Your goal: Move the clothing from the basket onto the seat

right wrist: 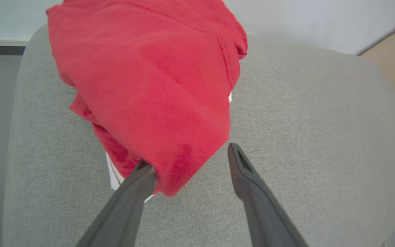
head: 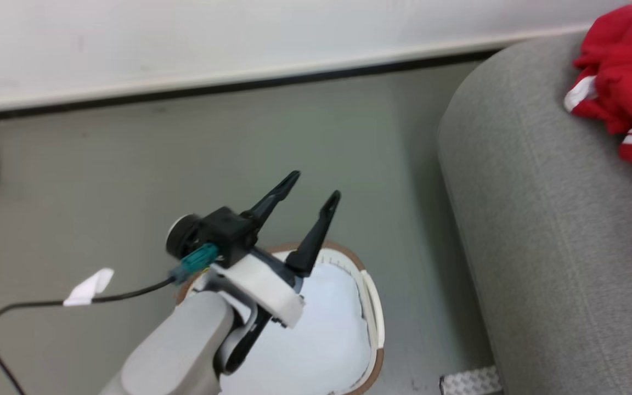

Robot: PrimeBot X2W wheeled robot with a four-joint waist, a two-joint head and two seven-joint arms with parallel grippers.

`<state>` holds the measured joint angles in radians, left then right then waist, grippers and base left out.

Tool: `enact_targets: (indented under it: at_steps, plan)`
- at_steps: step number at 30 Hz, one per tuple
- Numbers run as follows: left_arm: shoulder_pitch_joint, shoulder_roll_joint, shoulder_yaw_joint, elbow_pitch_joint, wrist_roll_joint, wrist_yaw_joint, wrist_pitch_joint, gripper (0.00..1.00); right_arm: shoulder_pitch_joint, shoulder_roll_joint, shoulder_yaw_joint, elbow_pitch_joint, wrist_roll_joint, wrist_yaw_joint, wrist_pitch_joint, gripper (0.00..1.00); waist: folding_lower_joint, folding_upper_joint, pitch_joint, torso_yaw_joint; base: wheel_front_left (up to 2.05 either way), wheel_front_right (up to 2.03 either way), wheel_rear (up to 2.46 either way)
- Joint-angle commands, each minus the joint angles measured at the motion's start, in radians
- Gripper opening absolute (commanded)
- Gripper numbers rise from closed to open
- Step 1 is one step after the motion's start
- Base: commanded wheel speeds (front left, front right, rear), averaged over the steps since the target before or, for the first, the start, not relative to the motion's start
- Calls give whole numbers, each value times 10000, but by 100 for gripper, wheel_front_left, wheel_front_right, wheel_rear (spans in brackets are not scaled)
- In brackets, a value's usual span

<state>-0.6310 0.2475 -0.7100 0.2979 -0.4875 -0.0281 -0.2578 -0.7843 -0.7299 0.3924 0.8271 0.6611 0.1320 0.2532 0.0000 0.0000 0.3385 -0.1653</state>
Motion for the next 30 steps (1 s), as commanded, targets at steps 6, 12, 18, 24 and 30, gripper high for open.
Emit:
enact_targets:
  at_steps: [6,12,18,24,30]
  plan:
    - [927,322,747,-143,-521,202,-68,100,602,-1124,-345,-1175,-188,-26,-42,100,0,0,-1553,80,0,0,0]
    - [1603,572,1623,-552,-792,501,-70,100,1050,-1218,-1052,-2995,-499,-25,240,100,0,0,-2210,457,0,0,0]
    - [2386,776,2685,-979,-844,793,-73,100,2124,-201,-1741,-5241,-846,-26,-213,100,0,0,-2661,917,0,0,0]
    - [3182,854,3443,-1095,-473,1139,-66,100,3311,1235,-2118,-6468,-1424,-26,-1201,100,0,0,-2945,1271,0,0,0]
    - [4247,423,4275,-1222,-288,1054,-67,100,4612,3000,-2678,-6791,-1940,-26,-2821,100,0,0,-3028,1498,0,0,0]
